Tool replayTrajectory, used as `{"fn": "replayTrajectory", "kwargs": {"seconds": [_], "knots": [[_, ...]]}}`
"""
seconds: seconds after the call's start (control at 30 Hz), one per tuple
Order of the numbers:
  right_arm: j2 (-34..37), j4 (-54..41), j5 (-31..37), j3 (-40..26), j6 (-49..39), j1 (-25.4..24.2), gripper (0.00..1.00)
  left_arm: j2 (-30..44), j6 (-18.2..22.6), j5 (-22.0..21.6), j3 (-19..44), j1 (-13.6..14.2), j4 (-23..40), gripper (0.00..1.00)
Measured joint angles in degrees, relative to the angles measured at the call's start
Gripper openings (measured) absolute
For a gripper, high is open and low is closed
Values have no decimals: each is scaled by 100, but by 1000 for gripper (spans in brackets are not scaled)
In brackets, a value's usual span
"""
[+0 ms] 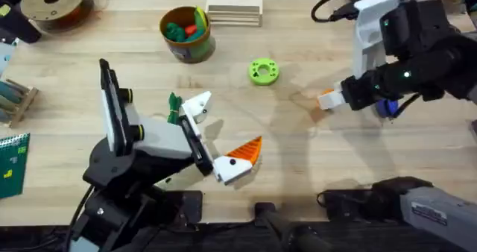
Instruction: Pick up the gripper from the table and insert it into the empty holder that is missing its gripper. Then pick up a screw, insert it into the mounting hole, and use the screwdriver to tighten it. Finally, clean up the table by picking up the vegetable and placing it into the bucket.
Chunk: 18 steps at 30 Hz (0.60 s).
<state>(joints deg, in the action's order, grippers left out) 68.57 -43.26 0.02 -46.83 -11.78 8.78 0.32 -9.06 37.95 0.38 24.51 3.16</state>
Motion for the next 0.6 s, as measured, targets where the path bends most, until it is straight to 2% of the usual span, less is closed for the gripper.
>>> {"fn": "replayTrajectory", "kwargs": {"seconds": [0.17, 0.5, 0.6], "knots": [[16, 107, 67, -4, -27, 0, 530, -2, 0, 1, 0, 2, 0, 987], [16, 35, 12, -4, -27, 0, 461, 0, 0, 2, 0, 1, 2, 987], [16, 9, 12, -4, -28, 0, 406, 0, 0, 2, 0, 2, 1, 987]]}}
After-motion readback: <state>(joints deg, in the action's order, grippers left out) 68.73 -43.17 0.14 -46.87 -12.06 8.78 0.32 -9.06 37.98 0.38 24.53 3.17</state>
